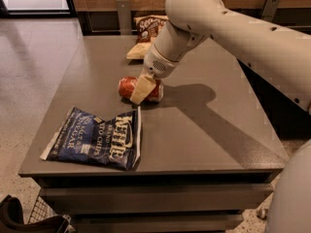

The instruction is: Knock coke can over

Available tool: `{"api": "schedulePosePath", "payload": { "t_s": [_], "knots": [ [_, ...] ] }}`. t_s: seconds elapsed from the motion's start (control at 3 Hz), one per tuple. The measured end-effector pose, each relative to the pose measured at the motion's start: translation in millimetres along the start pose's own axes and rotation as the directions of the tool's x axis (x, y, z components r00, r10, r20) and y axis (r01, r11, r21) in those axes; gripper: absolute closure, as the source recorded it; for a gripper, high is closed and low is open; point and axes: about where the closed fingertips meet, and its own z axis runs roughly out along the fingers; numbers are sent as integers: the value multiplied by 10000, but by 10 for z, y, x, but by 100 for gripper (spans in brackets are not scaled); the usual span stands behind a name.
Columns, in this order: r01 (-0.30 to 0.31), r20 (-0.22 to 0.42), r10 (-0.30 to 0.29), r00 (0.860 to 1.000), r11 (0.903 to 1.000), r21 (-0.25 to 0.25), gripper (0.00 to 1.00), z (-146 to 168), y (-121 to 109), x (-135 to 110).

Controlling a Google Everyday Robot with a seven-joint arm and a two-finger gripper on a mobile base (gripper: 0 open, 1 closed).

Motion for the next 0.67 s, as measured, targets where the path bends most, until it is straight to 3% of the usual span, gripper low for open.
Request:
{"api": "schedulePosePath", "payload": {
  "t_s": [0.33, 0.67],
  "knots": [
    [0, -1, 0, 10000, 10000, -1, 87, -43, 2, -24],
    [12, -11, -12, 10000, 10000, -26, 64, -28, 8, -28]
  ]
}}
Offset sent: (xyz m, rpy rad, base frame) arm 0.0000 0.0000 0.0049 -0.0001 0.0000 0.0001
